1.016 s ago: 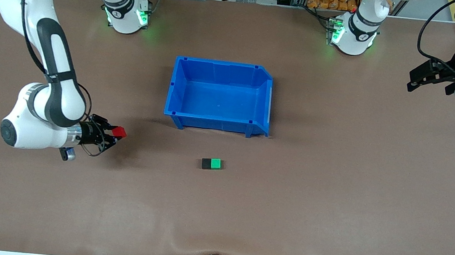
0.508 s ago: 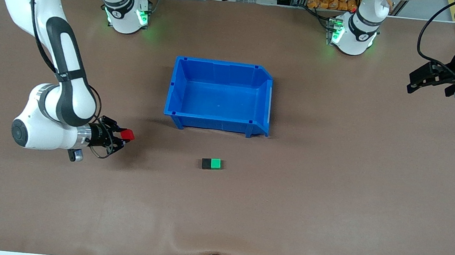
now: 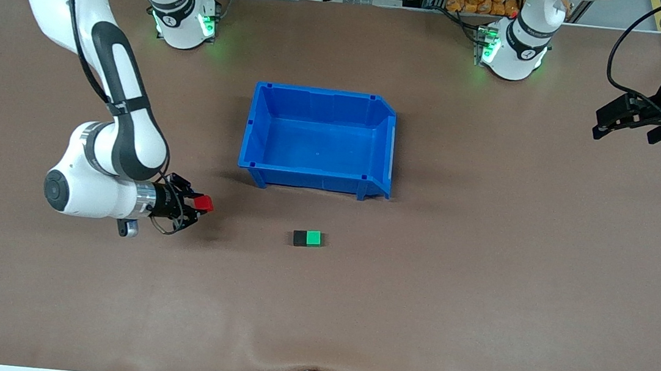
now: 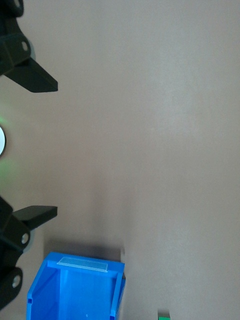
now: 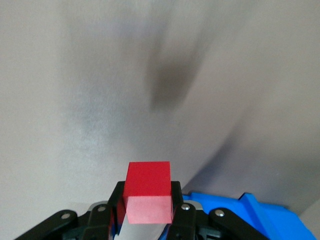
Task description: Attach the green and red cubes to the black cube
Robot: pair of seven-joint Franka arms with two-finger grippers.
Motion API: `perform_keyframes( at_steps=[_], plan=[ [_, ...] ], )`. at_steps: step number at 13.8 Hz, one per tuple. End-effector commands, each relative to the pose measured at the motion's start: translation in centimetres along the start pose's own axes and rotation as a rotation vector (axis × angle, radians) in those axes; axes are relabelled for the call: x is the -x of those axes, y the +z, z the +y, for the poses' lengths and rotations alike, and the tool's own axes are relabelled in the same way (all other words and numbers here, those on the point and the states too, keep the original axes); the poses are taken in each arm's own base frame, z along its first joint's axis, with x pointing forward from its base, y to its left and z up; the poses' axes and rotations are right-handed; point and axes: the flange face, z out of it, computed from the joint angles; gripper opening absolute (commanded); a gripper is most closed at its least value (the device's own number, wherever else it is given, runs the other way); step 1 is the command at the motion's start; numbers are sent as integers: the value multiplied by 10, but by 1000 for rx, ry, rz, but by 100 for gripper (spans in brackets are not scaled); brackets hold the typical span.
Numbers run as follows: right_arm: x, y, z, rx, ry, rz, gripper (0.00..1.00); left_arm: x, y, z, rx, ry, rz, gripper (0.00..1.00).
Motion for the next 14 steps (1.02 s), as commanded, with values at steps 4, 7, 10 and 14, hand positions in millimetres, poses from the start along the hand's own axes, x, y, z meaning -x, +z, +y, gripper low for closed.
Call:
perform_keyframes(
  at_steps=[4,7,10,14],
  plan=[
    [27,23,-12,-23,70,-23,0,0,-2,-2,4,8,9,100],
    [39,29,-20,-41,104,-23,0,0,-1,-2,6,8,8,100],
    [52,33,-26,-44,124,-25,0,-1,0,-4,6,4,6,100],
    [54,36,-32,-63,151,-20,0,-1,1,-10,7,-12,3,100]
  ],
)
